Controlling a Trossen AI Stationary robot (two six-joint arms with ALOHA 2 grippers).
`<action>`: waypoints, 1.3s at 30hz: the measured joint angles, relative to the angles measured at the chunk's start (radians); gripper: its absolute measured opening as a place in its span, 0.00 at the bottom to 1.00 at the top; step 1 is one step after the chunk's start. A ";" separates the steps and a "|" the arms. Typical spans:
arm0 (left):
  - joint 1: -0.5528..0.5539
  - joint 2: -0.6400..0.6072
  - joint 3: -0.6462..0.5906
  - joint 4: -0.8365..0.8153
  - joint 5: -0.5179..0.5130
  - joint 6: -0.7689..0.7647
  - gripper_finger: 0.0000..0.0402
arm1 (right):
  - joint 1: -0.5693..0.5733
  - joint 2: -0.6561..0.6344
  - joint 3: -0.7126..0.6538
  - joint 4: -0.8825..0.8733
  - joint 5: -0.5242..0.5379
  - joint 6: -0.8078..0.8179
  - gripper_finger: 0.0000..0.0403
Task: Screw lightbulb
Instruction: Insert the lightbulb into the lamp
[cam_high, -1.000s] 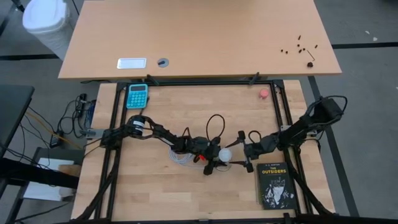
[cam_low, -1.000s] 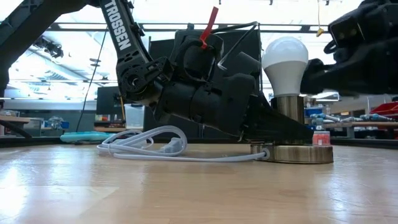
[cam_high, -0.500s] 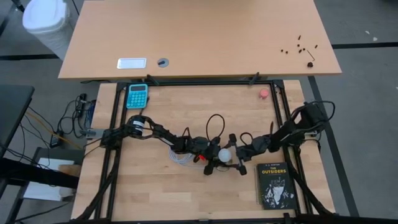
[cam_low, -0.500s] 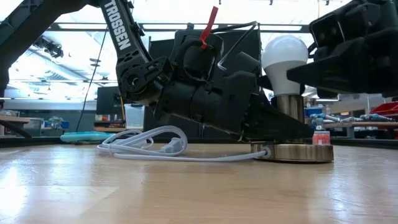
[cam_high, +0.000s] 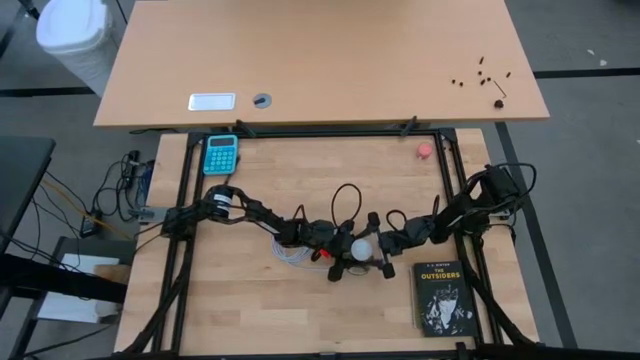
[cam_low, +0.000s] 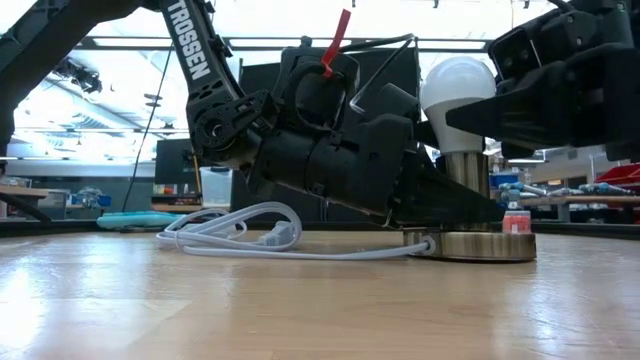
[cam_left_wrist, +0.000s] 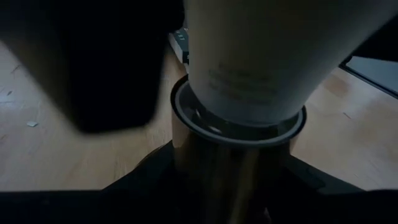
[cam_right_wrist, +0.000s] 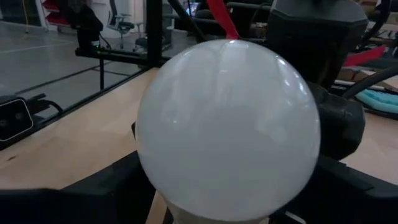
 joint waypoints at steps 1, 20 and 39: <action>0.000 0.000 0.000 0.000 -0.001 0.000 0.48 | 0.000 0.000 -0.001 0.000 0.000 0.004 0.79; 0.000 0.000 0.000 -0.003 -0.002 0.003 0.48 | 0.005 -0.001 -0.003 -0.014 -0.011 0.009 0.56; 0.000 0.000 0.000 -0.009 -0.004 -0.002 0.48 | 0.001 -0.002 -0.004 -0.044 -0.029 0.067 0.86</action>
